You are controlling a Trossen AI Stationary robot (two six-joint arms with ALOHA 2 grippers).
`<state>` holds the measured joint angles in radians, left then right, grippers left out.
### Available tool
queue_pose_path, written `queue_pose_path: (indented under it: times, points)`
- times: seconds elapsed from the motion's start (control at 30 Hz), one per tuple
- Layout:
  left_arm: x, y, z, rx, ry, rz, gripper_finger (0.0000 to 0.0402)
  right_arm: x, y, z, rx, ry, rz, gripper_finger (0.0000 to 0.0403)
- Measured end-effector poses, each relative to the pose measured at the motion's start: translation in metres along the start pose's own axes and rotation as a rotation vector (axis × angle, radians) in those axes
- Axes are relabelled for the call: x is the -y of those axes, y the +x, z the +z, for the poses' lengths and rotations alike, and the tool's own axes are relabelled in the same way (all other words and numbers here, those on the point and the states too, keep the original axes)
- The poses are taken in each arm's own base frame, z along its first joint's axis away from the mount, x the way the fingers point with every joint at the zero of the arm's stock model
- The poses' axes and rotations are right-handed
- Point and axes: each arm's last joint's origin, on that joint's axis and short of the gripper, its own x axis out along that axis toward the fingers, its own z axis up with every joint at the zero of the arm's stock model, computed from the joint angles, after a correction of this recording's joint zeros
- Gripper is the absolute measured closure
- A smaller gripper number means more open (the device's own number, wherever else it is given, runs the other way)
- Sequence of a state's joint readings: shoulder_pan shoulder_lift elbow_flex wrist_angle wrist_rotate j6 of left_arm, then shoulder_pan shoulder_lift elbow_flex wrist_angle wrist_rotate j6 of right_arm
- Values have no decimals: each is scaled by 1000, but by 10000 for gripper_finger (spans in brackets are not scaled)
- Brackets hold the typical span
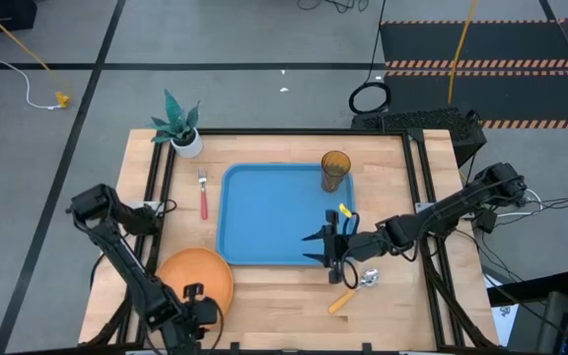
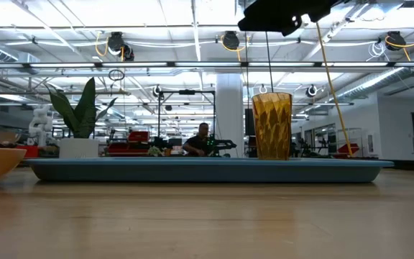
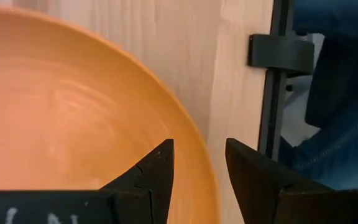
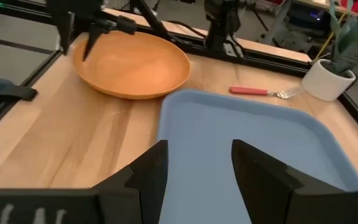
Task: Pick and place plate/cup/fork/spoon on tray
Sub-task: Put the orange plate on the blue tray to the bottom left of the brown cup
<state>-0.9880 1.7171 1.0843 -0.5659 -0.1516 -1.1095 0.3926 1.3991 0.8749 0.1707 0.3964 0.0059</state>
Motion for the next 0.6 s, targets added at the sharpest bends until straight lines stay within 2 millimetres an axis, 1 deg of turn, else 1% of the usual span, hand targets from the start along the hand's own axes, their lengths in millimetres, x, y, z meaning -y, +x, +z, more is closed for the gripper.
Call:
queue_pose_path:
  times: [0.2,0.43,0.6]
  points:
    - [8,1,-2,8,-38,-65,254,7,2,0,-3,9,-18,234]
    - [8,2,-3,30,-69,-50,254,8,3,0,0,-12,-22,234]
    - [8,14,-7,7,-63,-23,254,8,3,0,0,-13,-22,234]
